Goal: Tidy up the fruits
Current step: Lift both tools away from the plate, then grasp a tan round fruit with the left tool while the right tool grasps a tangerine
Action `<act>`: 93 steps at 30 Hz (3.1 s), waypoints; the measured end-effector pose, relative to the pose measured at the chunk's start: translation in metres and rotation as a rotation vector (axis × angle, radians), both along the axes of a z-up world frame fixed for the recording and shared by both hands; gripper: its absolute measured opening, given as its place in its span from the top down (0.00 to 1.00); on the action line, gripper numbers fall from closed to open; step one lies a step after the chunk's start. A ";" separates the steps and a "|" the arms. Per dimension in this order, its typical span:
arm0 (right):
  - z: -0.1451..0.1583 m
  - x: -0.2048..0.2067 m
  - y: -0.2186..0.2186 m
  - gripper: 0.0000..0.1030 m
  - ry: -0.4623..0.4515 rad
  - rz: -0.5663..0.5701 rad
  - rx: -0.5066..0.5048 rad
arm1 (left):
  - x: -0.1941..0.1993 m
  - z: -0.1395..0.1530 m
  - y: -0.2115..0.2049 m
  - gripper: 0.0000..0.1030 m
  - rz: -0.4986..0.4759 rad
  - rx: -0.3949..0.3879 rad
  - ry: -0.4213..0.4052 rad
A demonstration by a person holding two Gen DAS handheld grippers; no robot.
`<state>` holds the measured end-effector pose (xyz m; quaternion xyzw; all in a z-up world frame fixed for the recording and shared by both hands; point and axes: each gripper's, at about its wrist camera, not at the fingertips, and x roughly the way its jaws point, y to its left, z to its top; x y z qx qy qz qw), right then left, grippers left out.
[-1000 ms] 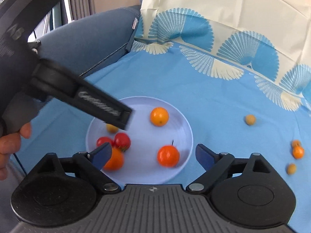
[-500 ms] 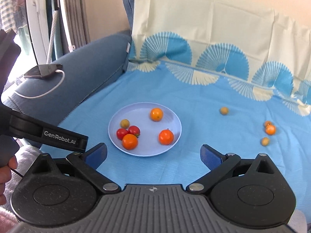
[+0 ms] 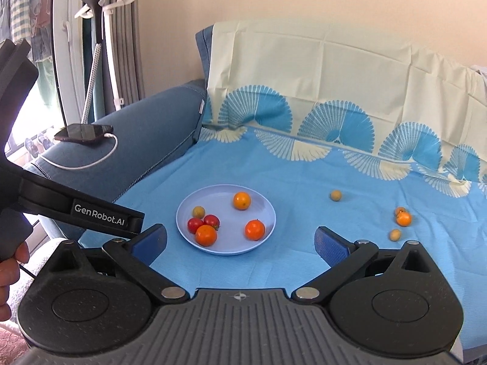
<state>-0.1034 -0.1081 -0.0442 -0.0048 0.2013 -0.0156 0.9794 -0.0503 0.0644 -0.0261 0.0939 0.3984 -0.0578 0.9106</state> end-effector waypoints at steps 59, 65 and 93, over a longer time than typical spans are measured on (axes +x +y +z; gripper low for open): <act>-0.016 0.012 0.003 0.01 0.051 -0.004 0.030 | 0.016 -0.012 -0.007 0.00 -0.004 0.025 0.058; -0.023 0.016 -0.020 0.01 0.054 -0.057 0.075 | 0.025 -0.015 -0.029 0.00 -0.029 0.054 0.069; -0.092 0.161 -0.319 0.01 0.079 -0.584 0.213 | 0.259 -0.110 -0.321 0.00 -0.236 0.004 0.250</act>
